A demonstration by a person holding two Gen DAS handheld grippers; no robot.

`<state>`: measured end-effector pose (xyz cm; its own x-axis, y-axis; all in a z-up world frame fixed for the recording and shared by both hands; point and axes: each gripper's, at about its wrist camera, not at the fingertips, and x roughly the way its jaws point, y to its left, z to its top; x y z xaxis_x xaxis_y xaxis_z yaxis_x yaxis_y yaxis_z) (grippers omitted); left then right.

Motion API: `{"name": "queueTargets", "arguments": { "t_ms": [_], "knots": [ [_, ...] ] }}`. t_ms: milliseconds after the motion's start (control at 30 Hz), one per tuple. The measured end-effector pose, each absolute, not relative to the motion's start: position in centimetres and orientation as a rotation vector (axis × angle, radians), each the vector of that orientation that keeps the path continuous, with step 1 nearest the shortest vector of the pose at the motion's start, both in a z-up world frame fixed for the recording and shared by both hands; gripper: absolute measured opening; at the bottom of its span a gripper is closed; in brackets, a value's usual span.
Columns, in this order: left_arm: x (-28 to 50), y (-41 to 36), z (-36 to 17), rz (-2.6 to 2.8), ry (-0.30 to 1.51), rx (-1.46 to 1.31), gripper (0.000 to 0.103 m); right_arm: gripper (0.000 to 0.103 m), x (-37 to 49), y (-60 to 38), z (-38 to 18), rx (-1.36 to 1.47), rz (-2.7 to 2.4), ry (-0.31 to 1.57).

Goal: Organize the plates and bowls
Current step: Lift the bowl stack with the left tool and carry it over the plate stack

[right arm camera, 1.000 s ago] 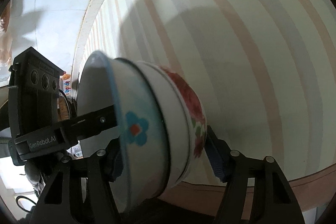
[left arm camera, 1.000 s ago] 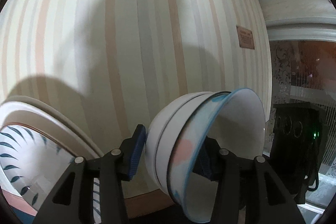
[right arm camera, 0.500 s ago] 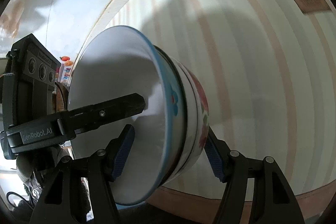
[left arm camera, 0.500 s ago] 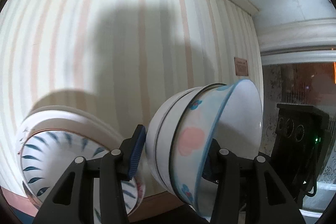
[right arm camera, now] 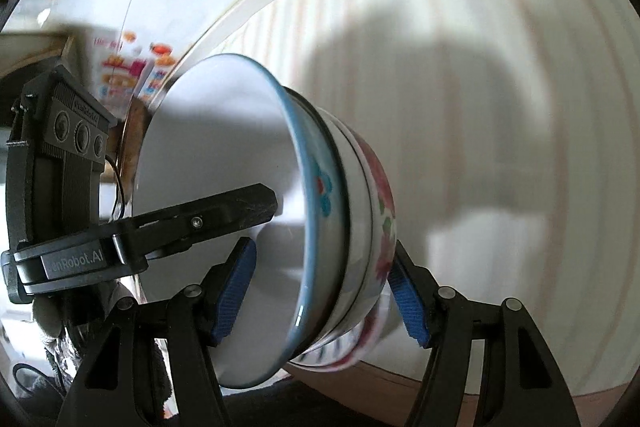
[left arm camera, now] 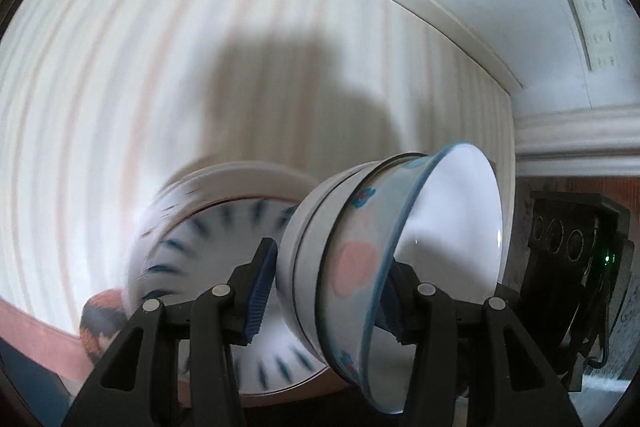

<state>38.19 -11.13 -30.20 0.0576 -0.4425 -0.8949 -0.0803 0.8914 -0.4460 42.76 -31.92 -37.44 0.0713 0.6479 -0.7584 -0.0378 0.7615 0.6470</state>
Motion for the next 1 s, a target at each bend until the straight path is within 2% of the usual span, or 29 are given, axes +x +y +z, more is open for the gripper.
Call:
{"name": "queueTargets", "arguments": {
  "t_ms": [400, 1000],
  "knots": [
    [34.5, -5.9, -32.2, -0.166, 1.48, -0.532, 0.045, 0.068, 41.8, -23.9, -39.8, 0.42, 0.666, 1.481],
    [34.5, -7.4, -33.3, -0.179, 1.486, -0.49, 0.045, 0.068, 41.2, -21.7, -41.7, 0.368, 0.647, 1.479]
  ]
}}
